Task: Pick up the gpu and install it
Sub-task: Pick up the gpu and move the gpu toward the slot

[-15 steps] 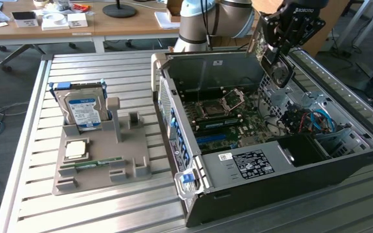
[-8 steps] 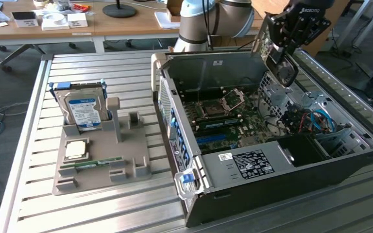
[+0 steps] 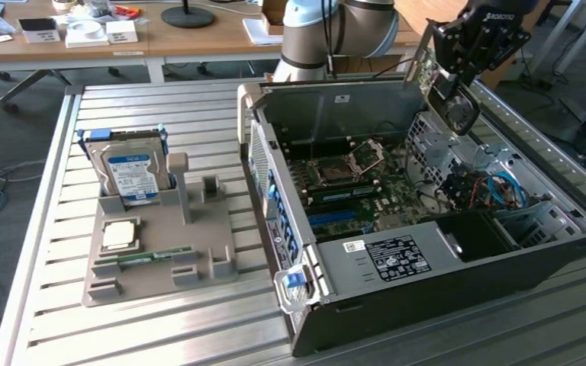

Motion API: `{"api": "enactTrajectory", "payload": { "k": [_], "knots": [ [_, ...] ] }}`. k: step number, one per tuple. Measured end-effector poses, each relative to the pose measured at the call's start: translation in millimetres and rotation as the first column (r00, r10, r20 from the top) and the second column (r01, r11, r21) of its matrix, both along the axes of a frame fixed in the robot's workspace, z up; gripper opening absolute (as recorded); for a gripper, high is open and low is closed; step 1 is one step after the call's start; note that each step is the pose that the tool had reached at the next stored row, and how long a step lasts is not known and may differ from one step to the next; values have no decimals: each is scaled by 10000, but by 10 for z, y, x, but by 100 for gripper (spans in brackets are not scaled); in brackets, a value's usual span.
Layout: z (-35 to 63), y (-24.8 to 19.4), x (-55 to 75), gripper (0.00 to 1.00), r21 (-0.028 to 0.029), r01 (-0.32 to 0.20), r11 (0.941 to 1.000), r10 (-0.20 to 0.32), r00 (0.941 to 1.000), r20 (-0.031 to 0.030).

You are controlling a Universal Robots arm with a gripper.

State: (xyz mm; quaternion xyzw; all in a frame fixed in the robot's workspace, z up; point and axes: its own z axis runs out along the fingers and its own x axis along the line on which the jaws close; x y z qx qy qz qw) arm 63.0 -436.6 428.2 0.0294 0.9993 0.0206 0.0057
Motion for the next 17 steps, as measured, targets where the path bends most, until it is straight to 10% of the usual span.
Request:
{"api": "enactTrajectory", "payload": {
  "k": [17],
  "knots": [
    [-137, 0, 59, 27, 0, -11, 10000, 11, 10000, 1]
  ]
}}
